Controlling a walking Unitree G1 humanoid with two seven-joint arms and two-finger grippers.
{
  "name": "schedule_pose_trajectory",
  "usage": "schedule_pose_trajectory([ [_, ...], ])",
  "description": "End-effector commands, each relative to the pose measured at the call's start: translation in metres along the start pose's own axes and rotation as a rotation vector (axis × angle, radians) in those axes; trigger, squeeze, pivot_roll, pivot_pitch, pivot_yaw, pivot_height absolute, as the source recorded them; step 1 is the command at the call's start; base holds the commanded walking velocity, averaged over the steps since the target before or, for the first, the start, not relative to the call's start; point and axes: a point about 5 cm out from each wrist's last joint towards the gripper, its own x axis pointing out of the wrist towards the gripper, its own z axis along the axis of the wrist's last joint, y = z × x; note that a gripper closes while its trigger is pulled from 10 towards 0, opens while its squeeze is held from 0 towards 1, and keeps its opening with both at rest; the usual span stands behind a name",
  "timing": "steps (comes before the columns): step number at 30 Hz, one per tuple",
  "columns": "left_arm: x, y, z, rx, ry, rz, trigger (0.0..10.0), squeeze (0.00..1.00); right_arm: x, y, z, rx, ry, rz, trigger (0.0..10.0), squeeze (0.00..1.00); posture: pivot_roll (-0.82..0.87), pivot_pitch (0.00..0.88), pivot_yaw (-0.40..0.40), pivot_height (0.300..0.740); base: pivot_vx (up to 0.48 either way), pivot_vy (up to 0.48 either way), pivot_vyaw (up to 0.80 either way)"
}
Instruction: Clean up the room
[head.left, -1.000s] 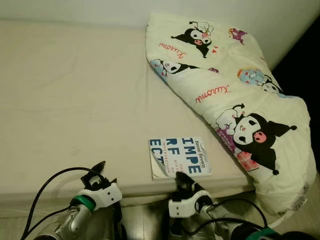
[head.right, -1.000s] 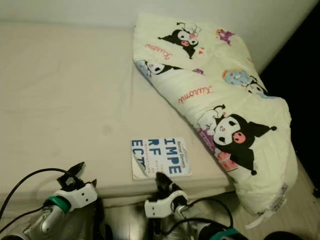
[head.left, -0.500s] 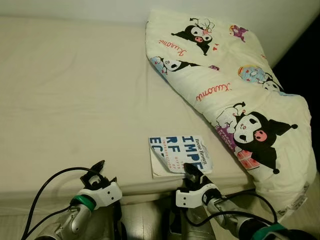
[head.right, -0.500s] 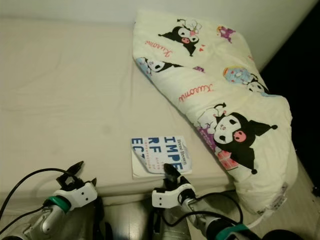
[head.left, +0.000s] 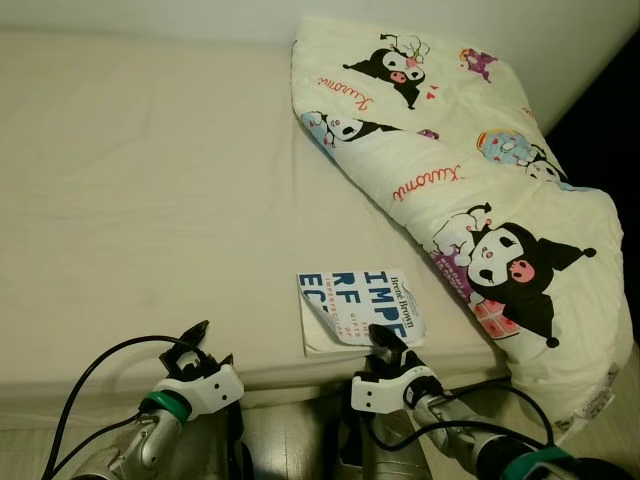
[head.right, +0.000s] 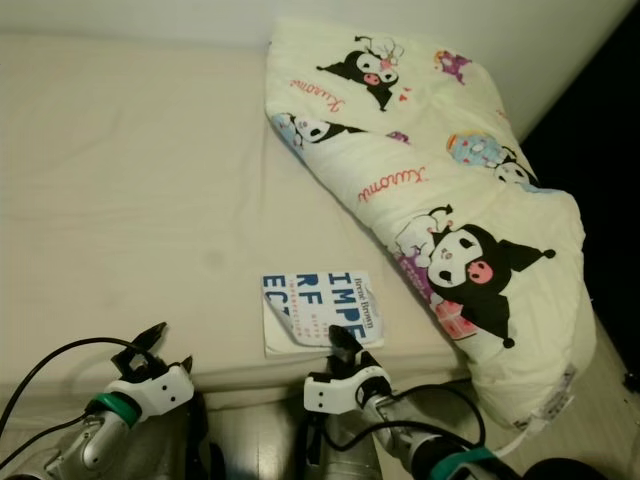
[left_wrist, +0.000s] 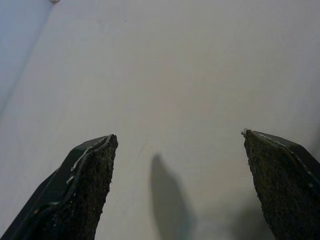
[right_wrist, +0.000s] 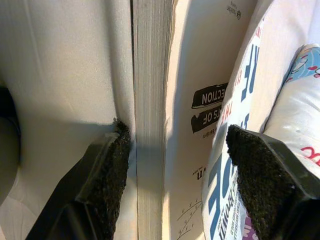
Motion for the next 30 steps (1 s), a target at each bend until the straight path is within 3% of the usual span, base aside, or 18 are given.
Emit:
schedule_pose_trajectory([
  [1, -0.010, -0.012, -0.006, -0.003, 0.038, -0.053, 10.0, 0.00, -0.001, -0.013, -0.022, 0.008, 0.092, -0.055, 10.0, 0.00, 0.02, 0.239, -0.065, 0.616, 0.000, 0.000, 0.00],
  [17, -0.011, -0.013, -0.005, -0.004, 0.039, -0.055, 10.0, 0.00, -0.005, -0.018, -0.038, 0.001, 0.148, -0.062, 10.0, 0.00, 0.03, 0.239, -0.069, 0.616, 0.000, 0.000, 0.00],
  [27, -0.012, -0.013, -0.005, -0.008, 0.042, -0.051, 10.0, 0.00, 0.001, -0.007, -0.007, 0.003, 0.061, -0.080, 10.0, 0.00, 0.04, 0.245, -0.066, 0.616, 0.000, 0.000, 0.00],
  [30, -0.012, -0.013, -0.005, -0.008, 0.042, -0.051, 10.0, 0.00, 0.001, -0.007, -0.007, 0.003, 0.061, -0.080, 10.0, 0.00, 0.04, 0.245, -0.066, 0.616, 0.000, 0.000, 0.00],
])
